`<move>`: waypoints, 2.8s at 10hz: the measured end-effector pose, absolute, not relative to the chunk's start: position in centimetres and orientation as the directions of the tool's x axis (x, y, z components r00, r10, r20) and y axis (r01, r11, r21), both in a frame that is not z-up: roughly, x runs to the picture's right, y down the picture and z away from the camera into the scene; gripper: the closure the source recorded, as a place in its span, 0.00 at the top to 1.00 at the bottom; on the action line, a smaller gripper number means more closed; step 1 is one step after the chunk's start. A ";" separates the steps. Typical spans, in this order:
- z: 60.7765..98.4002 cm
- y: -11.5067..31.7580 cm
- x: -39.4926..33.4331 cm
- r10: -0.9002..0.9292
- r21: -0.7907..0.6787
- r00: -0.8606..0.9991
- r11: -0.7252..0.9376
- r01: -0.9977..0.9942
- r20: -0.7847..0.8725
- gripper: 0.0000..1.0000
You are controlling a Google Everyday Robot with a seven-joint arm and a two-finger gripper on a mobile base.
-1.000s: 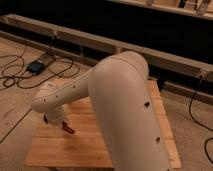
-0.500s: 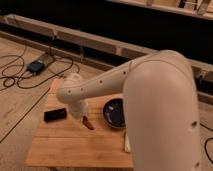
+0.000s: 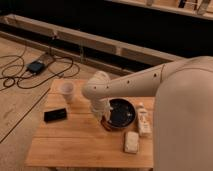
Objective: Place the pepper on the white sponge
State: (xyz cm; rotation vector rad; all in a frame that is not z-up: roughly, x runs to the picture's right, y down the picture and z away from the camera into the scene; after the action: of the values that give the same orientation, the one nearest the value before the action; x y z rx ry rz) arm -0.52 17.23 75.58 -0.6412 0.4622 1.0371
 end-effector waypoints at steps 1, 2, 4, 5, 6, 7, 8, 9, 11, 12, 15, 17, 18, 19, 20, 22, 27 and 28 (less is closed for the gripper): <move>75.3 17.6 0.9 0.647 -0.253 0.406 0.321 -0.913 -0.645 0.00; 75.1 18.1 1.9 0.650 -0.241 0.381 0.298 -0.924 -0.657 0.00; 75.0 19.2 4.6 0.659 -0.197 0.307 0.238 -0.951 -0.687 0.00; 75.1 20.0 6.1 0.660 -0.166 0.260 0.202 -0.965 -0.705 0.00; 75.1 20.7 7.4 0.658 -0.138 0.220 0.175 -0.975 -0.720 0.00; 75.2 21.3 8.4 0.655 -0.116 0.191 0.156 -0.981 -0.731 0.00; 75.3 22.2 9.8 0.648 -0.086 0.154 0.135 -0.987 -0.746 0.00; 75.3 23.0 10.9 0.641 -0.062 0.122 0.117 -0.991 -0.758 0.00; 75.4 24.1 12.4 0.630 -0.026 0.074 0.086 -0.996 -0.773 0.00; 75.4 24.4 12.9 0.627 -0.013 0.055 0.072 -0.997 -0.777 0.00; 75.5 24.9 14.7 0.617 0.024 0.002 0.033 -0.999 -0.787 0.00; 75.5 25.3 15.4 0.608 0.037 -0.015 0.024 -0.999 -0.794 0.00; 75.5 25.4 15.6 0.602 0.038 -0.016 0.023 -0.999 -0.798 0.00; 75.6 25.6 15.5 0.597 0.032 -0.011 0.024 -0.999 -0.802 0.00; 75.6 25.7 15.4 0.593 0.027 -0.007 0.025 -0.999 -0.805 0.00; 75.8 25.9 14.9 0.586 0.014 0.005 0.029 -0.999 -0.810 0.08; 76.0 25.9 14.6 0.575 0.002 0.023 0.042 -0.999 -0.818 0.56; 76.1 25.9 14.5 0.573 0.000 0.025 0.044 -0.999 -0.819 0.67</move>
State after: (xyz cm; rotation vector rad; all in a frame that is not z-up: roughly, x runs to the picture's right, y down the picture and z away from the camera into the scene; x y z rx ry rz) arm 14.51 25.89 76.06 -0.7285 0.7609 1.3984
